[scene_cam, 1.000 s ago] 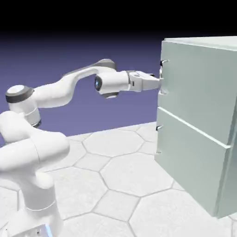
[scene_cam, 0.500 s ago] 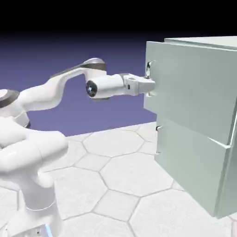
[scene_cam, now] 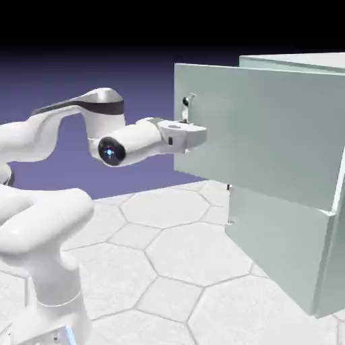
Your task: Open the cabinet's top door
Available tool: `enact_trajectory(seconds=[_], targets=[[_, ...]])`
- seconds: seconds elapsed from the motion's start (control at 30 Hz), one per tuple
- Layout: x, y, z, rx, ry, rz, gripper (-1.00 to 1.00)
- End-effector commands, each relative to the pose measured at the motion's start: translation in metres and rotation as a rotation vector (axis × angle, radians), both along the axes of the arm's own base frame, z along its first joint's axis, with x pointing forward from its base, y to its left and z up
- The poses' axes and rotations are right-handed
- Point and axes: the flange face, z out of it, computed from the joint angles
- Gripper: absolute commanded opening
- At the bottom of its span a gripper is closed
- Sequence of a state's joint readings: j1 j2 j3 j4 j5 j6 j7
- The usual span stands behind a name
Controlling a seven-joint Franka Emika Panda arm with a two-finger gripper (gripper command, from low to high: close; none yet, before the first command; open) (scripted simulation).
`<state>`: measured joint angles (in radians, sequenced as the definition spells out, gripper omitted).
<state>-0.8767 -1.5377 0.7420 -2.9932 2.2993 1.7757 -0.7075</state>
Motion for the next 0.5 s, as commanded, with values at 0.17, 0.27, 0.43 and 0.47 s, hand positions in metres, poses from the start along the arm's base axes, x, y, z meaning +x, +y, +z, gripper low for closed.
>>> enact_trajectory(seconds=[0.17, 0.27, 0.43, 0.47], targets=[[-0.026, -0.039, 0.0, 0.0, 0.0, 0.107, -1.0], [-0.036, -0.059, 0.0, 0.0, 0.0, 0.161, -1.0], [-0.053, -0.094, 0.0, 0.0, 0.0, 0.251, -1.0], [-0.055, -0.101, 0.0, 0.0, 0.0, 0.268, -1.0]])
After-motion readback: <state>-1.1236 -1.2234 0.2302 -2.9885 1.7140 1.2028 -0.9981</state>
